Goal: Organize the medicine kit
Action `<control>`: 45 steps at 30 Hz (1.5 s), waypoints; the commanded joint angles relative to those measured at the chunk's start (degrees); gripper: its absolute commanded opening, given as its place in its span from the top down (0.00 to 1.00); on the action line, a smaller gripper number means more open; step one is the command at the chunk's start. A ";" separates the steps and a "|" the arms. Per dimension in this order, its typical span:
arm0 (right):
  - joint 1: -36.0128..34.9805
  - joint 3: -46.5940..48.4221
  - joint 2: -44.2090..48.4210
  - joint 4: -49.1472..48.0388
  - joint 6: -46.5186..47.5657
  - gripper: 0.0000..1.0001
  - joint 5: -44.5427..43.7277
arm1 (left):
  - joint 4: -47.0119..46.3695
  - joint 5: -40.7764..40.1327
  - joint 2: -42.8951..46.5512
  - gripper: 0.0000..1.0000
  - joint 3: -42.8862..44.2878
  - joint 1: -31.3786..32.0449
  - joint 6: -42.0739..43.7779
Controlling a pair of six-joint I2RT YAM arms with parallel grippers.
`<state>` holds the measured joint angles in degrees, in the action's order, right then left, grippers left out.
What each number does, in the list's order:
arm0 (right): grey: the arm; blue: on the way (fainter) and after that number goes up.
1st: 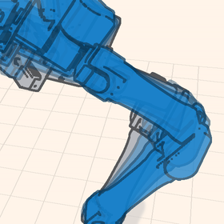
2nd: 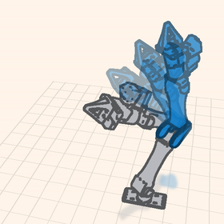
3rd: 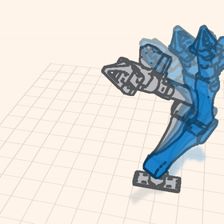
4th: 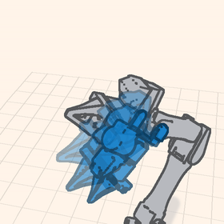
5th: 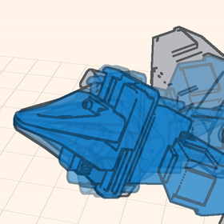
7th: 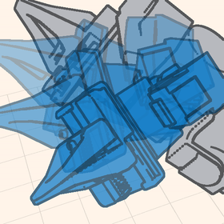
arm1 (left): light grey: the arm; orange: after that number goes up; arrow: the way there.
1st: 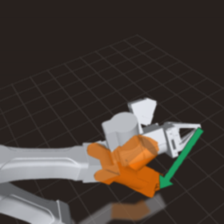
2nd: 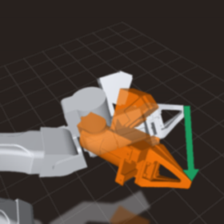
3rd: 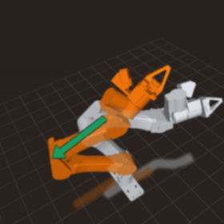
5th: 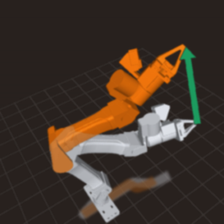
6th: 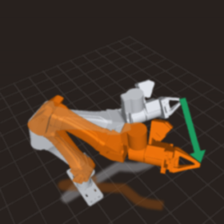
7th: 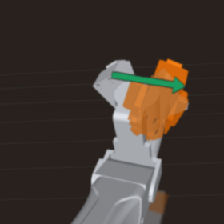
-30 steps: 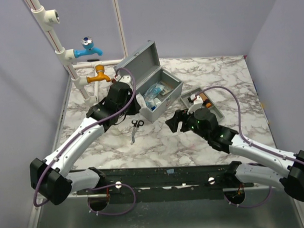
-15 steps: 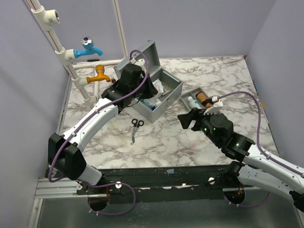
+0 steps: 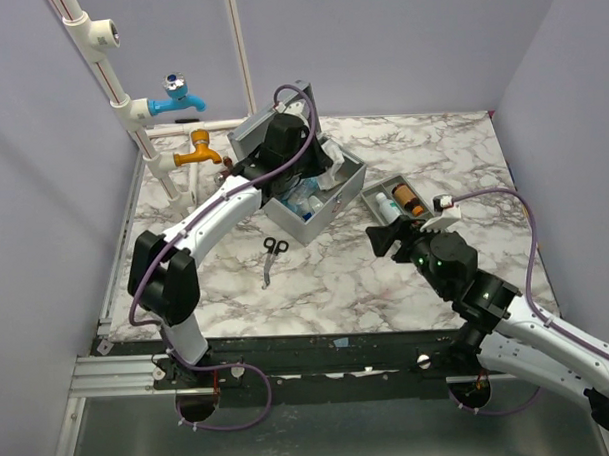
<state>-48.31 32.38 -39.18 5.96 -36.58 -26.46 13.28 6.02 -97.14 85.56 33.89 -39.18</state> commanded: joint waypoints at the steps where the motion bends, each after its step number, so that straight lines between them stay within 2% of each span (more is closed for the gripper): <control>1: -0.03 -0.01 0.34 1.34 -0.05 0.17 -3.78 | -3.33 -3.83 -4.42 1.00 4.70 0.30 -3.18; 14: -0.05 -2.29 -0.02 0.60 -1.06 0.15 -5.31 | -4.10 -16.02 -16.08 1.00 11.38 0.39 -4.59; 29: -0.05 -3.41 -1.99 0.72 -2.05 0.14 -5.49 | -1.62 -16.39 -27.09 0.99 16.48 0.34 -8.51; 33: -0.03 -3.87 -2.89 0.30 -2.05 0.13 -5.51 | -1.33 -15.08 -28.38 0.93 16.66 0.26 -9.44; 39: 0.00 -3.79 -3.67 0.16 -2.26 0.13 -4.92 | -1.61 -14.12 -26.32 0.66 14.77 0.36 -9.00; 45: -0.03 -3.32 -3.32 0.37 -2.10 0.13 -4.57 | -4.04 -12.93 -20.17 0.52 8.87 0.74 -6.54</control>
<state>-48.31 29.15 -42.85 6.31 -38.00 -29.78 11.35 -8.23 -123.81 97.56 33.93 -47.75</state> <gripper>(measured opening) 0.867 0.424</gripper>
